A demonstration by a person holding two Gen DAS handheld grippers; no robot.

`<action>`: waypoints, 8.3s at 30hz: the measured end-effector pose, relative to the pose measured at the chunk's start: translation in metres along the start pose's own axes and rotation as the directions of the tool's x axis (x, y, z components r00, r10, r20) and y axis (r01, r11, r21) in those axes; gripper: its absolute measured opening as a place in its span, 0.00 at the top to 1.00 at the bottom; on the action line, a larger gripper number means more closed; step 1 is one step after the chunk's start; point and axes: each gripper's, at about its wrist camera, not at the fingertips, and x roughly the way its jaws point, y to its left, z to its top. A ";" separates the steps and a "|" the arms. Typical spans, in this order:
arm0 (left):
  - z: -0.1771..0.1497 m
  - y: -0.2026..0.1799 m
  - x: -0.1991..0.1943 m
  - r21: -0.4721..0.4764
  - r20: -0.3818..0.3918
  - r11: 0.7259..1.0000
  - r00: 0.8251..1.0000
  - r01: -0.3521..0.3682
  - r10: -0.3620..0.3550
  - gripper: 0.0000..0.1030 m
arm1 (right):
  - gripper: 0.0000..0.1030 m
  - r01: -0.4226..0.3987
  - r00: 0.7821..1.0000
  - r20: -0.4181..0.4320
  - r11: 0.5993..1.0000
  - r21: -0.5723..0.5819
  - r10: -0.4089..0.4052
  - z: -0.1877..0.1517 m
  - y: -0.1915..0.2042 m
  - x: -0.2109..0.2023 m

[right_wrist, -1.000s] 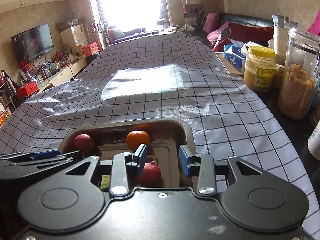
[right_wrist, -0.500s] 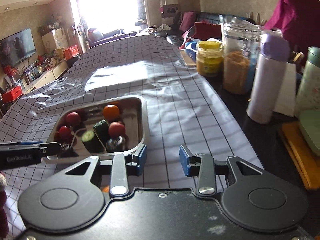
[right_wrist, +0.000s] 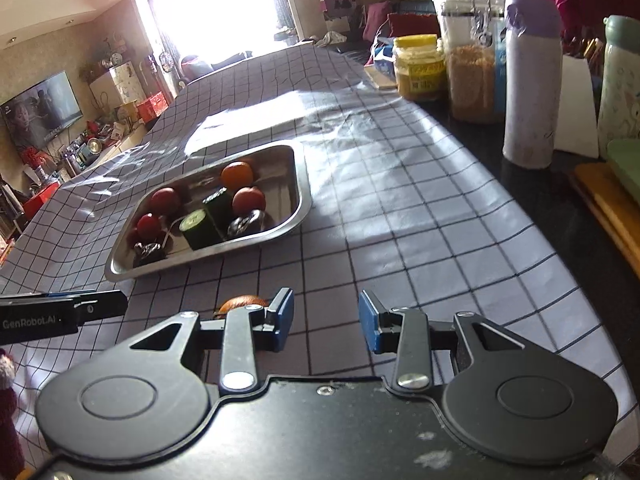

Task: Organize fruits

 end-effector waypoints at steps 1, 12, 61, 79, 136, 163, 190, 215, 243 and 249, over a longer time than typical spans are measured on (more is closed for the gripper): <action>-0.003 0.000 0.001 0.001 -0.005 1.000 1.000 -0.001 0.001 0.53 | 0.62 -0.005 1.000 -0.002 1.000 -0.003 0.005 -0.002 0.002 0.001; -0.019 -0.023 0.021 0.076 -0.067 0.994 0.995 0.076 -0.071 0.51 | 0.62 -0.015 1.000 0.019 0.997 -0.079 0.017 -0.015 0.015 -0.002; -0.015 0.038 -0.007 -0.114 0.008 0.993 0.999 -0.036 0.037 0.61 | 0.59 0.031 0.996 -0.078 0.985 -0.172 -0.045 -0.014 0.064 0.039; -0.038 0.027 -0.028 -0.085 0.022 0.996 0.999 -0.034 0.036 0.61 | 0.59 0.018 0.999 -0.025 0.993 -0.119 -0.021 -0.039 0.079 -0.031; 0.163 0.036 0.082 -0.252 -0.457 0.938 0.884 -0.236 0.100 0.61 | 0.58 -0.081 0.783 -0.621 0.982 -0.173 -0.045 0.213 0.073 0.130; 0.173 0.030 0.106 -0.182 -0.455 0.945 0.875 -0.272 0.165 0.55 | 0.57 -0.042 0.854 -0.519 0.987 -0.154 -0.045 0.219 0.076 0.184; 0.123 0.007 0.036 -0.147 -0.421 0.943 0.881 -0.299 0.214 0.55 | 0.57 -0.058 0.879 -0.474 0.975 -0.213 -0.051 0.171 0.074 0.078; 0.093 0.007 0.019 -0.101 -0.382 0.954 0.896 -0.283 0.225 0.55 | 0.57 -0.041 0.904 -0.423 0.974 -0.222 -0.059 0.127 0.069 0.046; 0.094 0.003 0.020 -0.096 -0.374 0.969 0.911 -0.227 0.176 0.55 | 0.57 -0.009 0.919 -0.390 0.985 -0.175 -0.061 0.124 0.072 0.036; 0.093 0.006 0.022 -0.105 -0.381 0.969 0.910 -0.222 0.167 0.55 | 0.57 -0.008 0.919 -0.389 0.983 -0.181 -0.064 0.124 0.075 0.036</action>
